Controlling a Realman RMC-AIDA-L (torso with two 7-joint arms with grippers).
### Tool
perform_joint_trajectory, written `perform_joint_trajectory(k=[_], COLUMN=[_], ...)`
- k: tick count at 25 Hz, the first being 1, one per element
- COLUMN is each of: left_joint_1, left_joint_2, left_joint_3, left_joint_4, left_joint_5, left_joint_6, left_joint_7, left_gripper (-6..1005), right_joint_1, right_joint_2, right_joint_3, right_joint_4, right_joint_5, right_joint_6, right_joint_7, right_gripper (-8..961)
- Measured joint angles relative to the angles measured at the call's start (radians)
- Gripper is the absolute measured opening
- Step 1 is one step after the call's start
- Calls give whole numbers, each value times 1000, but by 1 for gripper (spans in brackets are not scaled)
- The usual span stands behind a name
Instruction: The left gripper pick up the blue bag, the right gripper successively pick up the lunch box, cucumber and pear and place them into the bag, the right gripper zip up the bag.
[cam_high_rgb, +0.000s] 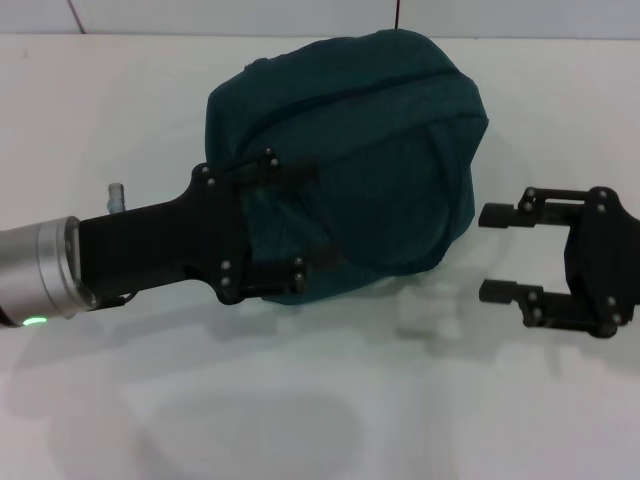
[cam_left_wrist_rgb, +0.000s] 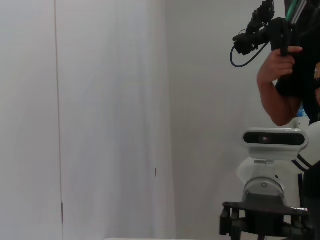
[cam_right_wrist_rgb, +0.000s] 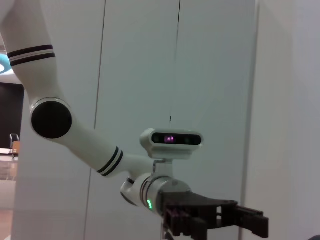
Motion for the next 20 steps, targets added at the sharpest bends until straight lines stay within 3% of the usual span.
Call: perform_joint_trajectory(k=[6, 20], left_joint_1=[-2, -4], left_joint_2=[0, 7], left_joint_3=[0, 1], left_joint_4=[6, 5], left_joint_5=[0, 3], left_joint_6=[0, 5], left_joint_7=[2, 9], left_gripper=[810, 810], right_joint_1=[-16, -31], right_joint_2=[27, 37], right_joint_3=[78, 90], right_joint_4=[5, -4], right_joint_5=[-3, 0], right_joint_6=[6, -1], right_joint_7=[0, -5], right_gripper=[589, 589])
